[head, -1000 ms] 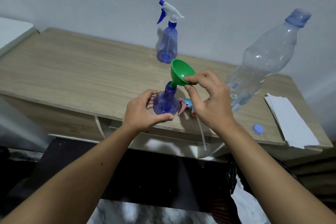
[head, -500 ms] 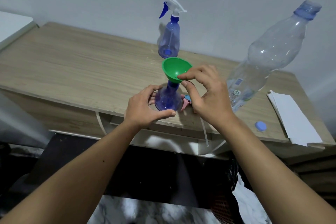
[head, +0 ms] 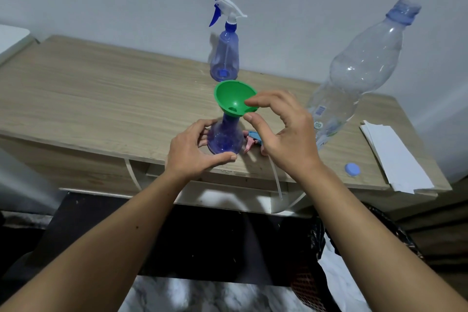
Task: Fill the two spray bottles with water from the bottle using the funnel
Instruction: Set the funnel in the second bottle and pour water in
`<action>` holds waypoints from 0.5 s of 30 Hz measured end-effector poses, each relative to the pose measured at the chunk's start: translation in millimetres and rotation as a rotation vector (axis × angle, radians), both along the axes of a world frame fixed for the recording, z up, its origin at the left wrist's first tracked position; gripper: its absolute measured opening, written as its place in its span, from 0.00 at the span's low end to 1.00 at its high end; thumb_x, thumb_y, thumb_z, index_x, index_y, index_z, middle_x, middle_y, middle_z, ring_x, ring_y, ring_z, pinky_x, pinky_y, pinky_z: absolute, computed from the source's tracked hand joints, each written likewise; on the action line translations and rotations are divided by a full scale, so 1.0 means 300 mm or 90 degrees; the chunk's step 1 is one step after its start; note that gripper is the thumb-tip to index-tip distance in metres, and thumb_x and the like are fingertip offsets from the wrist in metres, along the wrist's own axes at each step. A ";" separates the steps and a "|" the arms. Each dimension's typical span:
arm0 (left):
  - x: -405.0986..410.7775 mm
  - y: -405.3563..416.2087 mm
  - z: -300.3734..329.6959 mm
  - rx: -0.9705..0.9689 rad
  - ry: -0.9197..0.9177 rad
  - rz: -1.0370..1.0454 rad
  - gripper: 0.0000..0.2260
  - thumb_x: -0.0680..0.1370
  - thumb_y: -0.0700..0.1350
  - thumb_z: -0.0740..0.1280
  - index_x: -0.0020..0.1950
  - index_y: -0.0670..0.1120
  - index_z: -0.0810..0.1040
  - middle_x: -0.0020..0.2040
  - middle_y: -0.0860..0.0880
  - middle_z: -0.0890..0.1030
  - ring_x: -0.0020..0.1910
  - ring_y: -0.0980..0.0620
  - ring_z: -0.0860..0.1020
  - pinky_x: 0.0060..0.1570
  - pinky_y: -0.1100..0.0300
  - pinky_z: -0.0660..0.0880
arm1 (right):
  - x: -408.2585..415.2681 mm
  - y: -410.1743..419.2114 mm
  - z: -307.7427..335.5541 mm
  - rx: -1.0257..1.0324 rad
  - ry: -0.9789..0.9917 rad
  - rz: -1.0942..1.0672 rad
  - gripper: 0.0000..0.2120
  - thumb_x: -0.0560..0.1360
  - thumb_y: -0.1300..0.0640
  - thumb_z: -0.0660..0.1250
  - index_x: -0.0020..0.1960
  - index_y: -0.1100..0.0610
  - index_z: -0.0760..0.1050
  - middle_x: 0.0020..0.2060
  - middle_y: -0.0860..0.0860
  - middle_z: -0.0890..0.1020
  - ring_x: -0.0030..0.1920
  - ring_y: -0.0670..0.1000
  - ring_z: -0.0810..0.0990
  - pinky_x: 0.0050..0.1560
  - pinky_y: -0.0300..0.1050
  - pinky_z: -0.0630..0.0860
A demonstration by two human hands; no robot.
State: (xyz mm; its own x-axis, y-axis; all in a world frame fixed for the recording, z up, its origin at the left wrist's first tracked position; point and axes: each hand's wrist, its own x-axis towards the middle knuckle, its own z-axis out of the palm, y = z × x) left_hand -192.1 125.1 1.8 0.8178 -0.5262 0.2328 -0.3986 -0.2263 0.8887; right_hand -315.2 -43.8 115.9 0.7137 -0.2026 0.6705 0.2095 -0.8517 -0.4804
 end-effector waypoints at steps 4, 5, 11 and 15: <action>-0.003 0.000 0.007 0.011 0.001 0.007 0.42 0.59 0.61 0.89 0.70 0.56 0.80 0.57 0.59 0.86 0.56 0.65 0.84 0.60 0.64 0.82 | -0.044 -0.014 0.018 0.043 -0.062 -0.092 0.08 0.77 0.58 0.77 0.54 0.59 0.84 0.52 0.52 0.85 0.56 0.54 0.83 0.59 0.52 0.78; -0.004 0.001 0.008 0.016 0.002 0.009 0.42 0.58 0.62 0.89 0.70 0.57 0.79 0.57 0.59 0.86 0.55 0.66 0.84 0.60 0.65 0.82 | -0.057 -0.020 0.022 0.050 -0.079 -0.119 0.08 0.77 0.57 0.78 0.54 0.59 0.84 0.51 0.52 0.85 0.55 0.54 0.83 0.59 0.52 0.78; 0.001 0.003 -0.005 0.035 0.009 0.011 0.45 0.57 0.66 0.87 0.71 0.57 0.79 0.58 0.58 0.86 0.57 0.62 0.85 0.62 0.55 0.83 | -0.118 -0.085 0.030 0.032 -0.161 -0.314 0.19 0.72 0.50 0.82 0.57 0.59 0.81 0.56 0.50 0.75 0.57 0.58 0.77 0.61 0.59 0.75; -0.001 -0.003 -0.004 0.033 0.027 0.017 0.45 0.56 0.65 0.88 0.71 0.57 0.79 0.58 0.58 0.86 0.56 0.63 0.85 0.63 0.56 0.82 | -0.108 -0.141 -0.005 0.188 -0.181 -0.450 0.38 0.64 0.46 0.85 0.64 0.61 0.73 0.62 0.56 0.69 0.64 0.60 0.70 0.69 0.64 0.69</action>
